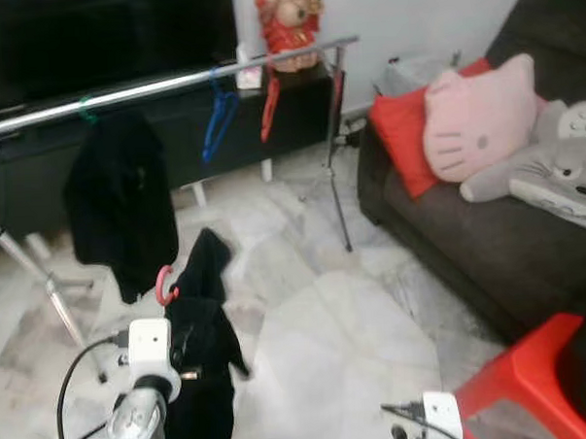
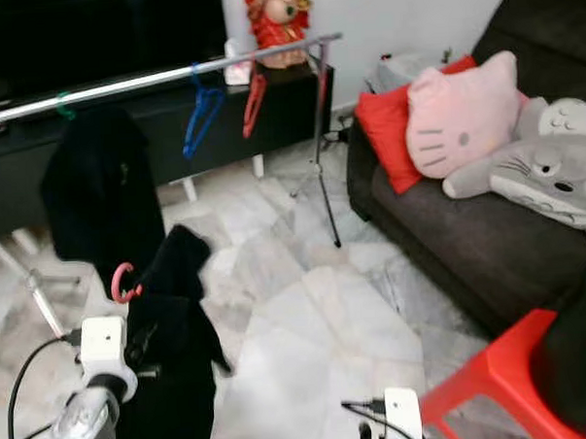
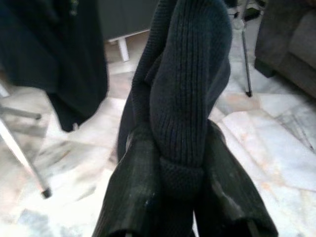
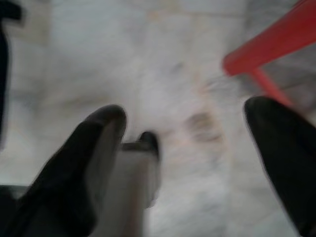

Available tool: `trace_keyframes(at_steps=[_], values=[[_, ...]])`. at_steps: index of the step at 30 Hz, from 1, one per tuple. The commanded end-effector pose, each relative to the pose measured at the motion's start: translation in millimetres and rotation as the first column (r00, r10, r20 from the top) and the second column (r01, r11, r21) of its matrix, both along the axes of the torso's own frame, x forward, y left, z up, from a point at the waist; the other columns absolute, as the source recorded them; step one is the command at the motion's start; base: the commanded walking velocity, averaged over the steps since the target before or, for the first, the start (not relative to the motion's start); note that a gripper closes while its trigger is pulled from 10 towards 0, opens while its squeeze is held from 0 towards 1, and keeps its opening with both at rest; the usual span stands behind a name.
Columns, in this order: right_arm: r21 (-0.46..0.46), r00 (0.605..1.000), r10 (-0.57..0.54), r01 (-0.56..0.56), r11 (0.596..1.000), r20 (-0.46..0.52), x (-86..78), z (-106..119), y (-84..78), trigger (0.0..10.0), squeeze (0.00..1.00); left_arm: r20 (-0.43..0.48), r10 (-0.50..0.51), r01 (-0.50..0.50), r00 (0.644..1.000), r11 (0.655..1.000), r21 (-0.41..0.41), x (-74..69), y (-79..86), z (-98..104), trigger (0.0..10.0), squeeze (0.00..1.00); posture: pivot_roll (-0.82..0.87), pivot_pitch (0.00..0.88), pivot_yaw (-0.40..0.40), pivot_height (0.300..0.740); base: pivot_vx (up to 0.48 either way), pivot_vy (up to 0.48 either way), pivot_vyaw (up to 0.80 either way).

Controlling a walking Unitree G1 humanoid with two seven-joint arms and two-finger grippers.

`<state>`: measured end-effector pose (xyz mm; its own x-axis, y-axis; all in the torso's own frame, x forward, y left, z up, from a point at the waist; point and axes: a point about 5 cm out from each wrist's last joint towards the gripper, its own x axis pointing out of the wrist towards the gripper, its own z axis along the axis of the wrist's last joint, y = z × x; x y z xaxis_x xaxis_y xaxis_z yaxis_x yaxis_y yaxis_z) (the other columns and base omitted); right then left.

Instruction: Hang hanger

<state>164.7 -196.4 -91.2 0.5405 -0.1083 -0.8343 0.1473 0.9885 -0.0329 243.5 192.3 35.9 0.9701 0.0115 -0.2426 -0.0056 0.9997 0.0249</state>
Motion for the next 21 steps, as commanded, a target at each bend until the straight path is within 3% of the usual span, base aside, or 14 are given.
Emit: trace_keyframes(at_steps=[1, 10, 15, 21], values=[[0.002, 1.000, -0.009, 0.009, 1.000, 0.026, 9.3, 4, 0.6, 10.0, 0.00, 0.051, -0.011, 0.010, 0.999, 1.000, 0.016, 6.3, 1.1, 12, 10.0, 0.00, -0.06, 0.000, -0.007, 0.740, 0.349, 0.000, 0.00], [-0.014, 0.999, -0.034, 0.034, 0.999, 0.007, 11.8, 6, -6.8, 10.0, 0.00, 0.047, -0.015, 0.014, 0.999, 1.000, 0.016, 7.7, -0.2, 13, 10.0, 0.00, -0.08, 0.000, 0.003, 0.740, 0.346, 0.000, 0.00], [-0.023, 1.000, -0.026, 0.026, 0.999, -0.007, 8.3, 4, -8.7, 10.0, 0.00, 0.044, -0.017, 0.016, 0.999, 1.000, 0.017, 6.4, -1.6, 13, 10.0, 0.00, -0.07, 0.000, 0.003, 0.740, 0.345, 0.000, -0.74], [-0.038, 1.000, -0.022, 0.021, 0.999, -0.021, 6.8, 4, -9.1, 10.0, 0.00, 0.036, -0.018, 0.017, 0.999, 1.000, 0.019, 4.7, -2.4, 12, 10.0, 0.00, -0.07, 0.000, 0.004, 0.740, 0.347, 0.000, 0.00]])
